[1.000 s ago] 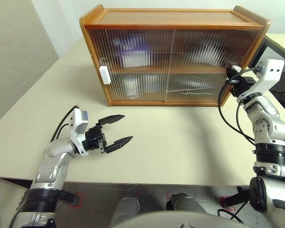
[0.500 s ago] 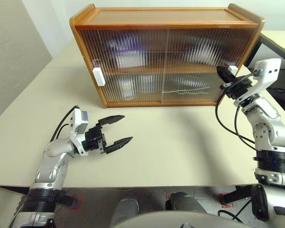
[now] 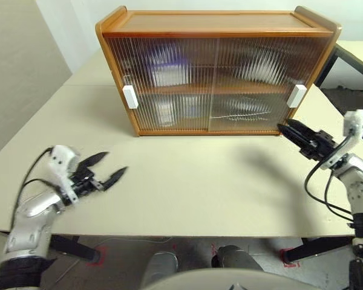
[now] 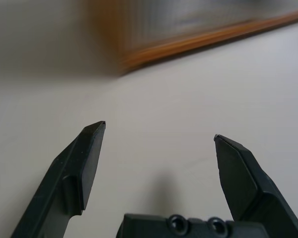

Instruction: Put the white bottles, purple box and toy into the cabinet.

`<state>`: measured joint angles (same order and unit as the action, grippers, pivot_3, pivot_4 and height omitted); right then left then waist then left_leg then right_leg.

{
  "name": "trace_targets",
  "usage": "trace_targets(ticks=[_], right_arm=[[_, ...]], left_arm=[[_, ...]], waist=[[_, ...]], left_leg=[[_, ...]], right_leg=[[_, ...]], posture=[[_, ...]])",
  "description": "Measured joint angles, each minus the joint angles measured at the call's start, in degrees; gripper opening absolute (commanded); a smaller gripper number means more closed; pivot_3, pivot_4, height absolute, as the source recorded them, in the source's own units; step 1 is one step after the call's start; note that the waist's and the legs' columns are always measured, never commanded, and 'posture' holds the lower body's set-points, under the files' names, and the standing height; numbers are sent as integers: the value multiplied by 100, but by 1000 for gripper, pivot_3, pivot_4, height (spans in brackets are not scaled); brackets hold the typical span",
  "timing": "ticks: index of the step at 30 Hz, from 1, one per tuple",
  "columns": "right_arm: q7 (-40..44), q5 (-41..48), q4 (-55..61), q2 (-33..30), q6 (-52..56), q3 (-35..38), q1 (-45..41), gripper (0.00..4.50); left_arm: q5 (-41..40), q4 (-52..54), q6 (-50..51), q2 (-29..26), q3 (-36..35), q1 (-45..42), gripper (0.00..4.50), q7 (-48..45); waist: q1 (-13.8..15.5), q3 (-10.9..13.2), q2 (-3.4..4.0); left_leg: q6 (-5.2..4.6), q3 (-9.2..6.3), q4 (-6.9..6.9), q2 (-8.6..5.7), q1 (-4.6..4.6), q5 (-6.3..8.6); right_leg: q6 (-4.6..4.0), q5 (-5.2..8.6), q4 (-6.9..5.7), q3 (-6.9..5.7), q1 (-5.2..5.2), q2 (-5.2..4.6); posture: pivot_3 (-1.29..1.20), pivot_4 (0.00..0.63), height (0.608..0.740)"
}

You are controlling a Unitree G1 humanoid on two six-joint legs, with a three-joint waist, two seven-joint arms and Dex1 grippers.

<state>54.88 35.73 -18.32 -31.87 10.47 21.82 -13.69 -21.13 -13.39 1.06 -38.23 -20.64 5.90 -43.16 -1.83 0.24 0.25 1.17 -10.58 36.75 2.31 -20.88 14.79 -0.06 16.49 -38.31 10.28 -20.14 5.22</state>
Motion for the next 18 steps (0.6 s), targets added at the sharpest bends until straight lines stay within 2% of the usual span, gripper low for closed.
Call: trace_targets(ticks=[2,3,4,8,14,18], right_arm=[[-214,4,-460,-15,-223,337,-153,4257],[-279,-6,-747,-55,-399,471,-231,4441],[-320,-53,-1075,-122,-594,570,-296,4441],[-355,-272,-1894,-266,-1016,698,-309,4441],[-386,-543,-2152,-144,-1423,618,-251,4441],[-388,-639,-2368,-51,-1681,615,-133,4441]], left_arm=[[-31,-105,29,68,-282,-113,4500,375],[-61,-172,26,100,-398,-203,4500,532],[-77,-244,-14,126,-491,-288,4500,646],[-77,-420,-211,176,-614,-459,4500,837],[28,-667,-247,295,-578,-961,4500,1173],[83,-692,-247,338,-523,-983,4500,1181]], waist=[[20,25,-11],[32,30,-15],[42,32,-19],[75,43,-30],[74,52,-43],[60,60,-55]], left_leg=[[0,-3,0,1,1,0],[0,-4,-1,1,1,0],[3,-6,-1,2,2,1],[14,-8,-8,2,0,9],[14,4,-4,-6,2,9],[14,7,4,-19,2,9]], right_leg=[[-10,-5,-2,5,-2,1],[-18,-10,-2,6,-2,1],[-60,-32,-2,8,-1,0],[-72,-26,-2,10,-3,1],[-41,-26,1,0,8,19],[-16,-28,9,10,16,7]], posture=[[0,37,740],[0,37,740],[0,37,740],[-11,38,740],[-24,37,740],[-26,33,740]])
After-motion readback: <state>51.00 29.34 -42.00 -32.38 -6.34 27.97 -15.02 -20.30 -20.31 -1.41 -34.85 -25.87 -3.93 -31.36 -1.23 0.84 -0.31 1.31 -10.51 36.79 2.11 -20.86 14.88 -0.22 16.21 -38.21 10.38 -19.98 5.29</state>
